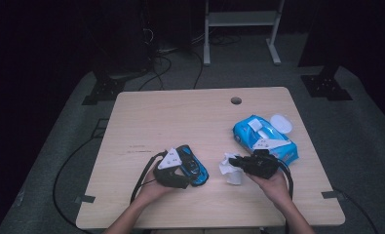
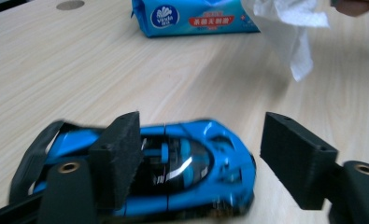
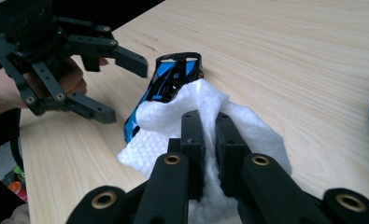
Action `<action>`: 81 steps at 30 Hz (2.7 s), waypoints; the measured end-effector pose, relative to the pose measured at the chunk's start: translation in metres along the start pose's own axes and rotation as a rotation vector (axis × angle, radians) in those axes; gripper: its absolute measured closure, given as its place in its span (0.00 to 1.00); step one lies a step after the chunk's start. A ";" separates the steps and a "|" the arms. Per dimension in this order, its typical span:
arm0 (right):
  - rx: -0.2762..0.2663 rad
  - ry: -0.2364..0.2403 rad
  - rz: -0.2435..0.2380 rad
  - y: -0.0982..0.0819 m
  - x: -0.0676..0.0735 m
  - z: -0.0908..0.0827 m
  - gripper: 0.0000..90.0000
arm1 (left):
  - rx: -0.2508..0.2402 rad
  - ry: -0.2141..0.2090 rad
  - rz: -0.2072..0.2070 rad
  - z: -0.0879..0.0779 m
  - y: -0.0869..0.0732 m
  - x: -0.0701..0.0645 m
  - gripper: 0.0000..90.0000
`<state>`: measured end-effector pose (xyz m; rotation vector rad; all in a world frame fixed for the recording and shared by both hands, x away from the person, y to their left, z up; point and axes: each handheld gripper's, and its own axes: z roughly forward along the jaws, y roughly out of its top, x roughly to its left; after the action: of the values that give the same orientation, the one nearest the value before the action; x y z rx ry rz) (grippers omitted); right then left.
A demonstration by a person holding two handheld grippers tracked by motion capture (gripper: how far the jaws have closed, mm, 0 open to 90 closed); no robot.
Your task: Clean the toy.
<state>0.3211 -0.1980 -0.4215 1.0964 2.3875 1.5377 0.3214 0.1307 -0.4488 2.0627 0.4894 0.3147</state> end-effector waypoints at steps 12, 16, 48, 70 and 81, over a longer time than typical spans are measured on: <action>-0.006 -0.003 0.012 -0.003 -0.002 -0.002 0.93 | 0.118 -0.107 0.024 -0.015 -0.029 0.002 0.70; -0.005 -0.003 0.010 -0.003 -0.002 -0.002 0.93 | 0.170 -0.126 0.031 -0.005 -0.031 0.001 0.75; 0.111 -0.169 -0.085 -0.025 -0.017 -0.014 0.65 | 0.128 -0.143 0.038 0.023 -0.003 -0.006 0.58; 0.059 -0.178 -0.061 -0.026 -0.023 -0.030 0.58 | 0.042 -0.043 -0.015 -0.014 -0.007 0.013 0.50; 0.055 -0.176 -0.054 -0.029 -0.025 -0.033 0.57 | 0.047 0.004 -0.035 -0.031 -0.017 0.021 0.46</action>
<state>0.3104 -0.2448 -0.4363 1.1178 2.3339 1.3080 0.3234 0.1713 -0.4470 2.0972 0.5396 0.2887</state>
